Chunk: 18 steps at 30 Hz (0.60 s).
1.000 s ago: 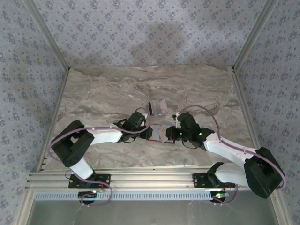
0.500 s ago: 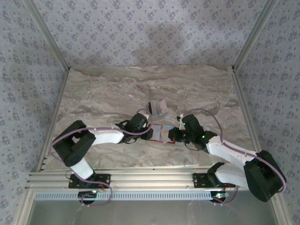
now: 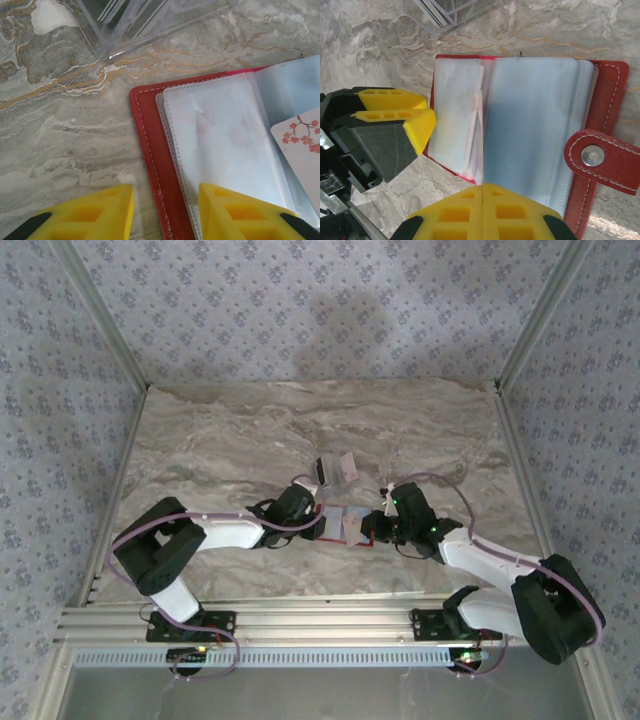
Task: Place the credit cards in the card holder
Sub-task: Insert the credit card into the card slot.
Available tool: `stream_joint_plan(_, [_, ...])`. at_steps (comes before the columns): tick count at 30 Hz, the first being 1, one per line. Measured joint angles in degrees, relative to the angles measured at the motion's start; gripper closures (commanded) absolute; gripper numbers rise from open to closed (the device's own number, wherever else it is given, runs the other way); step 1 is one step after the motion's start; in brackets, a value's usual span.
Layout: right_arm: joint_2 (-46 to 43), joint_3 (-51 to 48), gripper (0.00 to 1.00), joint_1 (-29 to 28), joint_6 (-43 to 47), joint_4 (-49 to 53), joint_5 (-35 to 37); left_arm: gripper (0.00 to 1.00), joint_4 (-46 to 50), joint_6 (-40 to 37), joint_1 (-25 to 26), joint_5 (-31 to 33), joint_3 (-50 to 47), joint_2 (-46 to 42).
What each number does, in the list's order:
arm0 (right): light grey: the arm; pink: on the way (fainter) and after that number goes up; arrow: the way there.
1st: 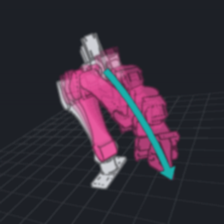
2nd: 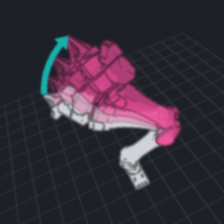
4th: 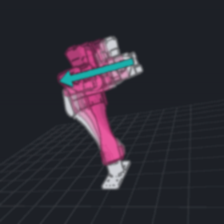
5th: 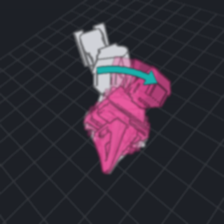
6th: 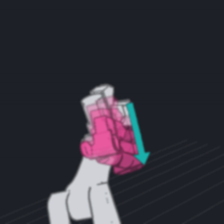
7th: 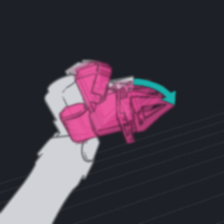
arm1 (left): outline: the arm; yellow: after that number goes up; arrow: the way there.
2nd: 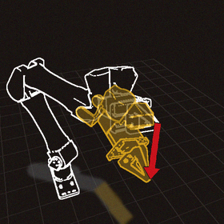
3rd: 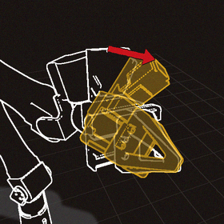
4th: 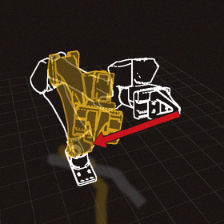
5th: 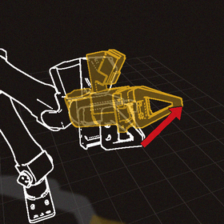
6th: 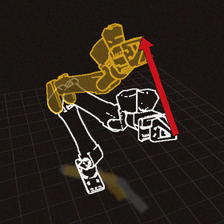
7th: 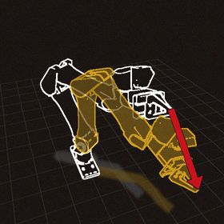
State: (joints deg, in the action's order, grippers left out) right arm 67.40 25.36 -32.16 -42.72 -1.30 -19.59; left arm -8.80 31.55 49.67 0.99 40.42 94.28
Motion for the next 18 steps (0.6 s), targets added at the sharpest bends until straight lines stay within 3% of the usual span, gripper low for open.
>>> stream_joint_plan(18, [4.85, 0.0, 1.0, 0.81, -1.42, -3.32, -1.51, 0.61, -1.44, 0.44, 0.28, 0.63, -0.85, -0.11])
